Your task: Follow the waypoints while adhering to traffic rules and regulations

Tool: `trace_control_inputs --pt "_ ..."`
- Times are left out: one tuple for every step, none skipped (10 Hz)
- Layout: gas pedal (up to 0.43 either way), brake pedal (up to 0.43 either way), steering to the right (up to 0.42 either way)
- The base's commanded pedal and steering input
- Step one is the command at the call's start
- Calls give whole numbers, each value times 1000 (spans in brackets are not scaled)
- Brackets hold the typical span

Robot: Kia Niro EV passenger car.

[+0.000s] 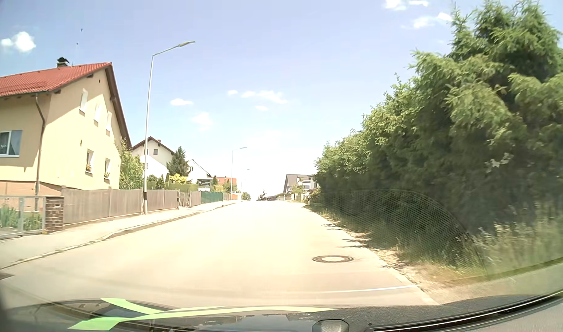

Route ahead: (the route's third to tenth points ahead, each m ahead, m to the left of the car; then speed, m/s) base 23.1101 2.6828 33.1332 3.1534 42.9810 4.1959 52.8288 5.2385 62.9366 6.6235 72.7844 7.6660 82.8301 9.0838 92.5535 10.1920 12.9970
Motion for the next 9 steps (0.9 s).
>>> trace_control_inputs --pt "268 0 -15" --pt "268 0 -15" --pt "268 0 -15" --pt "268 0 -15" --pt "280 0 -15" --pt "280 0 -15" --pt "268 0 -15" --pt "268 0 -15" --pt "240 0 -15"
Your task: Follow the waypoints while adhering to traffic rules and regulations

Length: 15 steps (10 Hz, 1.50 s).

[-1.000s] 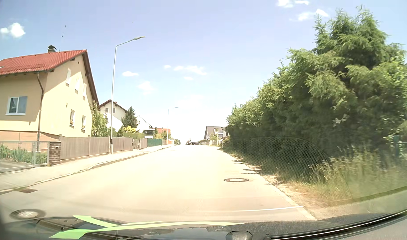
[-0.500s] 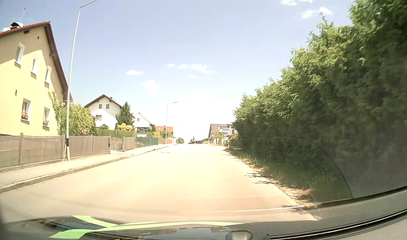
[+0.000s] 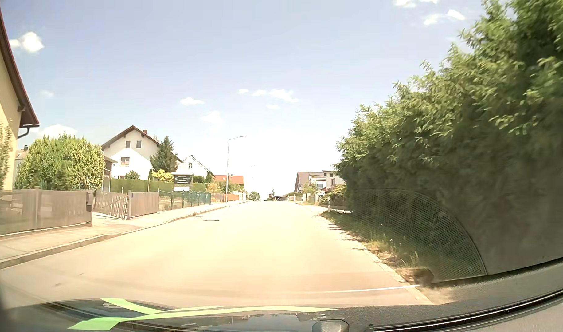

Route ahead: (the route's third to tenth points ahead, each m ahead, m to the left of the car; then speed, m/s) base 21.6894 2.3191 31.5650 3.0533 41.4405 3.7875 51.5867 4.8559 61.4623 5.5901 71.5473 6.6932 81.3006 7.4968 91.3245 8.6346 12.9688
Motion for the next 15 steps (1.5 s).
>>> trace_control_inputs --pt "240 0 -15" --pt "240 0 -15" --pt "240 0 -15" --pt "248 0 -15" --pt "287 0 -15" --pt "287 0 -15" --pt "287 0 -15" --pt "287 0 -15" --pt "287 0 -15" --pt "287 0 -15" --pt "287 0 -15" --pt "287 0 -15" --pt "268 0 -15" --pt "268 0 -15" --pt "268 0 -15"
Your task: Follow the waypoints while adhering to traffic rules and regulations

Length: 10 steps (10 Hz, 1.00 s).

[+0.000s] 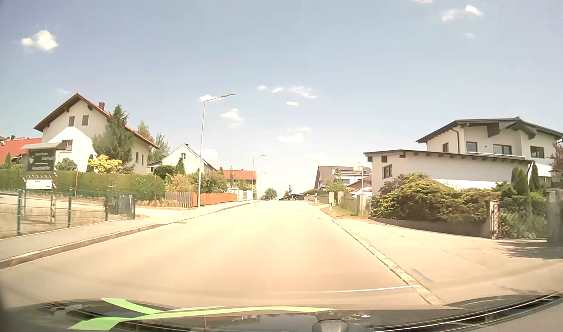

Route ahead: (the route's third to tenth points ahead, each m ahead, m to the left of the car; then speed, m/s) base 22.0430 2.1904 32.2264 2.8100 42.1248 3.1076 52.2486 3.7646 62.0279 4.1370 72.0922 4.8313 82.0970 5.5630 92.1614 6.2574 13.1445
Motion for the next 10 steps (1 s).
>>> trace_control_inputs --pt "268 0 -14" --pt "268 0 -14" --pt "268 0 -12" --pt "268 0 -9" --pt "268 0 -6" --pt "268 0 -5" --pt "248 0 -5" --pt "248 0 -5" --pt "248 0 -5" --pt "248 0 -5"
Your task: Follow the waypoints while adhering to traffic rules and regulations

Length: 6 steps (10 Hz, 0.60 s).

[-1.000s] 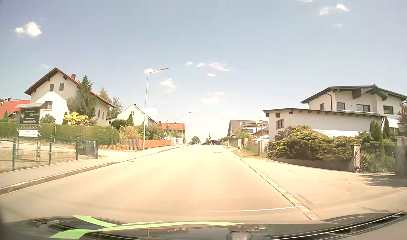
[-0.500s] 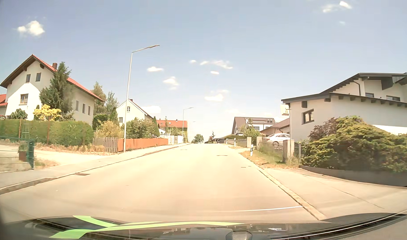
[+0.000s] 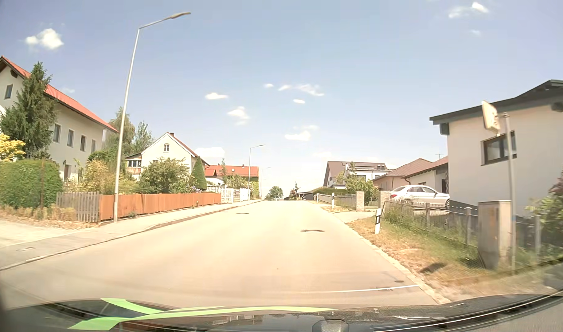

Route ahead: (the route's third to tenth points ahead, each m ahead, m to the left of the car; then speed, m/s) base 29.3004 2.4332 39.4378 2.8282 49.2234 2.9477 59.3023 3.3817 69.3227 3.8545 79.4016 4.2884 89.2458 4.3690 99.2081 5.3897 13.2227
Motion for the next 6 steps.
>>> trace_control_inputs --pt "248 0 -5" --pt "240 0 -5" --pt "240 0 -5" --pt "240 0 -5" --pt "240 0 -5" --pt "248 0 -5"
